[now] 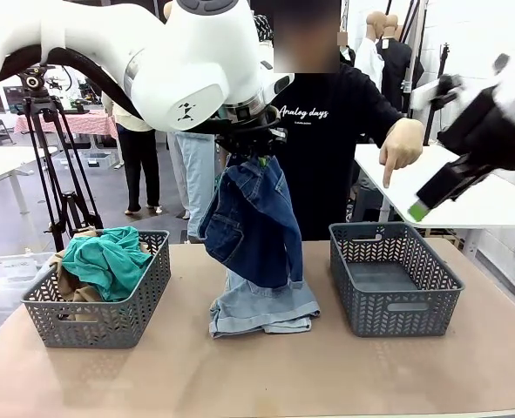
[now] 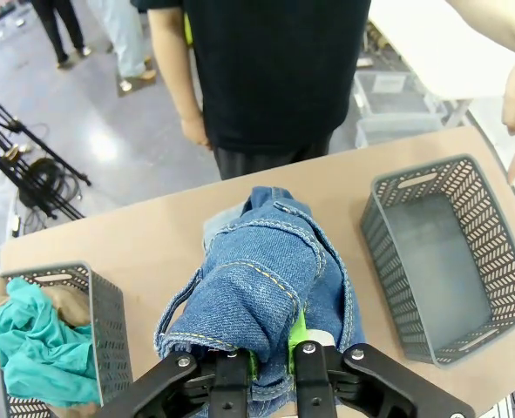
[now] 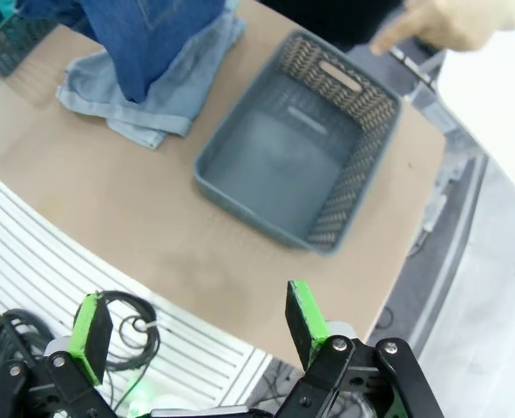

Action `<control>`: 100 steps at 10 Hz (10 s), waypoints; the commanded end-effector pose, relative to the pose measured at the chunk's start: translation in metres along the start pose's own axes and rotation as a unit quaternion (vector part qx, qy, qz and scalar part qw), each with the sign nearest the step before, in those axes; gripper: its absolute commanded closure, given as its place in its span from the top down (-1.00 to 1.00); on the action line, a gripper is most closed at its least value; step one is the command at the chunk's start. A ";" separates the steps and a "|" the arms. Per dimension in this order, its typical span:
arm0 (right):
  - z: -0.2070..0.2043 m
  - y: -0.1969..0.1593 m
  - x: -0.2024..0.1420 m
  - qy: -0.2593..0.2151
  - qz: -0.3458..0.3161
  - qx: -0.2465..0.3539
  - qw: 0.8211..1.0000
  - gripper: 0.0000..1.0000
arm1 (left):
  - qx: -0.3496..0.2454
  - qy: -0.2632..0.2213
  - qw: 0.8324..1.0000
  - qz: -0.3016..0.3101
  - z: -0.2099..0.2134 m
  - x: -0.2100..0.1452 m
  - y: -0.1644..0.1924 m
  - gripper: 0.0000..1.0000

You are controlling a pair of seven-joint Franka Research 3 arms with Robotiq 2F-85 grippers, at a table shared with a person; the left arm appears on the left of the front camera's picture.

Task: Sort the tops and bottoms.
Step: Sort the clothes according to human instructions.

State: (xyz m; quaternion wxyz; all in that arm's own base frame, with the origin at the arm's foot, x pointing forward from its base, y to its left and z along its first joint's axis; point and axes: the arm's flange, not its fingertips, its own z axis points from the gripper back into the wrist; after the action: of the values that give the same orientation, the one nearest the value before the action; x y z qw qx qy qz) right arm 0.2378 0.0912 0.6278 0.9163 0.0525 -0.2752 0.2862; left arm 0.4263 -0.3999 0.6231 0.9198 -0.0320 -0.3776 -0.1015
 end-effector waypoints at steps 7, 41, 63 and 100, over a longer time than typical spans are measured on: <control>0.030 -0.012 -0.028 -0.003 -0.036 -0.016 0.999 1.00 | -0.083 -0.056 0.995 -0.005 0.018 0.051 -0.050 -1.00; 0.030 -0.012 -0.028 -0.003 -0.036 -0.016 0.999 1.00 | -0.380 0.042 0.923 0.037 -0.122 0.035 -0.166 -1.00; 0.030 -0.012 -0.028 -0.003 -0.036 -0.016 0.999 1.00 | -0.276 0.270 0.922 -0.020 -0.188 -0.044 -0.172 -1.00; 0.030 -0.012 -0.028 -0.003 -0.036 -0.016 0.999 1.00 | -0.184 0.284 0.934 -0.115 -0.160 -0.019 -0.215 1.00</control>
State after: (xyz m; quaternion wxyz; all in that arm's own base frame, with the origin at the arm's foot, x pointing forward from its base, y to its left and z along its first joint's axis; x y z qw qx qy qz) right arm 0.2087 0.0589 0.6380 0.9271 0.0466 -0.2793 0.2454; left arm 0.4775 -0.6315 0.4896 0.9458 -0.1331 -0.0803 -0.2852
